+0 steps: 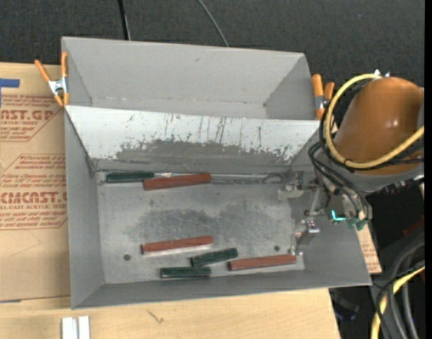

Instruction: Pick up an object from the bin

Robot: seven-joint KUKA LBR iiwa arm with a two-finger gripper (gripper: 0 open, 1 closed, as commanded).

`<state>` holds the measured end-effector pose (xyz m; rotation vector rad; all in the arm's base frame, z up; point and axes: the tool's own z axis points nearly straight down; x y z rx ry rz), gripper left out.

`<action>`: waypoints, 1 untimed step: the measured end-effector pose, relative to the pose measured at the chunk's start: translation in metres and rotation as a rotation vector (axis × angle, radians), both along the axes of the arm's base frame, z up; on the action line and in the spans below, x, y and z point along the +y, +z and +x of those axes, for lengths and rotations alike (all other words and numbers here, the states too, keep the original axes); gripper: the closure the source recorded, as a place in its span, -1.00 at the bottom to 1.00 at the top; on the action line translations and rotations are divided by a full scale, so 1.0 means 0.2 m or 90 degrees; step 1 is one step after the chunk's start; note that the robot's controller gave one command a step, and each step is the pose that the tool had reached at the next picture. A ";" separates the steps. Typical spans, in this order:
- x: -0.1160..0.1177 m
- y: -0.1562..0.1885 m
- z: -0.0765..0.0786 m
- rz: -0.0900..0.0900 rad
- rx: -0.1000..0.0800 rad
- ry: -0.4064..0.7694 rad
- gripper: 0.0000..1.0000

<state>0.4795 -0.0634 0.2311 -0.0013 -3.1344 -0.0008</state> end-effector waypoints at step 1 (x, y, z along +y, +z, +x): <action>0.00 0.02 0.01 -0.001 -0.005 0.001 -1.00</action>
Offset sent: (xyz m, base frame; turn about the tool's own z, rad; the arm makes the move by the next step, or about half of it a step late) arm 0.0032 0.0365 -0.1611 -0.2366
